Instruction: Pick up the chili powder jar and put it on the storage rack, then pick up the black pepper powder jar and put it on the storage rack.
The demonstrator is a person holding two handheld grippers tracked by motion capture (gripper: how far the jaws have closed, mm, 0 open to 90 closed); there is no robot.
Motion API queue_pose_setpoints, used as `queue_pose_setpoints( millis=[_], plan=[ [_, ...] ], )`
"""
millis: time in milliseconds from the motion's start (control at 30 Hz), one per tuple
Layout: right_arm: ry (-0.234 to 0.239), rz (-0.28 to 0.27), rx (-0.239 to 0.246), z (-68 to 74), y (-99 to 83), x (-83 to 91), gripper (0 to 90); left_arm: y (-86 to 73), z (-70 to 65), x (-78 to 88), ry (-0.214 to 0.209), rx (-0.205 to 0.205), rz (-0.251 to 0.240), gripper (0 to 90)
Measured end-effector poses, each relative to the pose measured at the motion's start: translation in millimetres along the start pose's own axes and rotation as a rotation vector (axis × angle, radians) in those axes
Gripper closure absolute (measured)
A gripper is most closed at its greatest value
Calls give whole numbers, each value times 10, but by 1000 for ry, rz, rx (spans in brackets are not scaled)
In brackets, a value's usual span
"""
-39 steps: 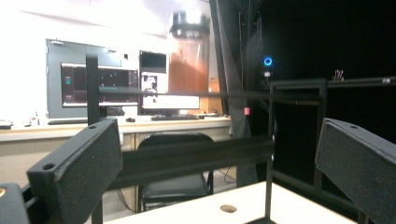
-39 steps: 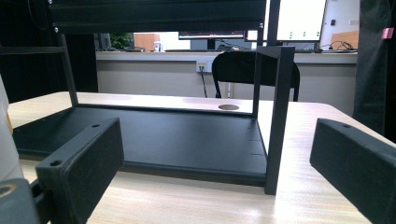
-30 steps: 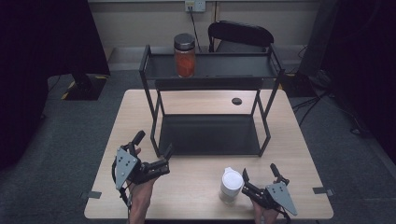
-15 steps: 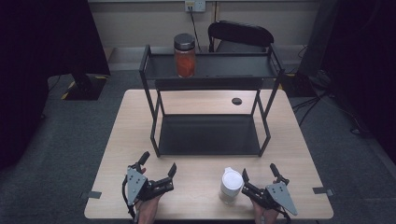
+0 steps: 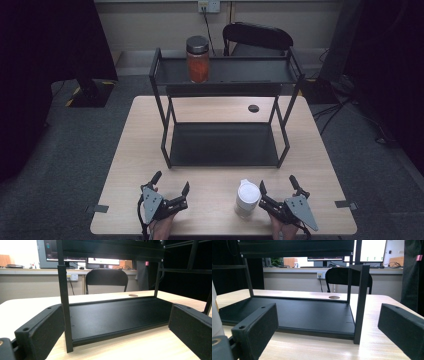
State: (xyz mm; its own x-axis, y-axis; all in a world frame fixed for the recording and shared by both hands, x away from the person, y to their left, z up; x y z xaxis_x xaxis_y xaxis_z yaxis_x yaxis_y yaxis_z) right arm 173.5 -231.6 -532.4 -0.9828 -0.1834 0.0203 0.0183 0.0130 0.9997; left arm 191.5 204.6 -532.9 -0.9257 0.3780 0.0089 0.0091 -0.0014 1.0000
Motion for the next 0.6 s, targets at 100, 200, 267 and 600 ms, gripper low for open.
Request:
queue_pose_setpoints(
  millis=[100,200,267,600],
  plan=[
    [0,0,0,0,-1,0,20,17,-26,-12,14,-17,14,2],
    [0,0,0,0,-1,0,20,28,-29,-24,15,-18,22,4],
    [0,0,0,0,-1,1,20,31,-31,-25,17,-17,24,15],
    [-3,0,-3,2,0,0,13,28,-56,-29,36,-16,22,4]
  ],
)
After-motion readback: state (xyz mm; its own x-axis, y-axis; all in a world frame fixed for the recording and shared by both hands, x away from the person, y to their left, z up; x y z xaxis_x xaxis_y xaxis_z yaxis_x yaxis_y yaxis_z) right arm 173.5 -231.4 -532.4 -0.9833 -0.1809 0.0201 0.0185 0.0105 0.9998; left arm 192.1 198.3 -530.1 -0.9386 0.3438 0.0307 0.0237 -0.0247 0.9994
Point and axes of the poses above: each handheld gripper's, and its own axes: x roughly backward along the jaws, y roughly out of its top, z roughly to its left, the point moved 3 cm from there along -x, roughly forward along the jaws, and after that the axes turned 5 degrees about z, right-handed, at the moved point
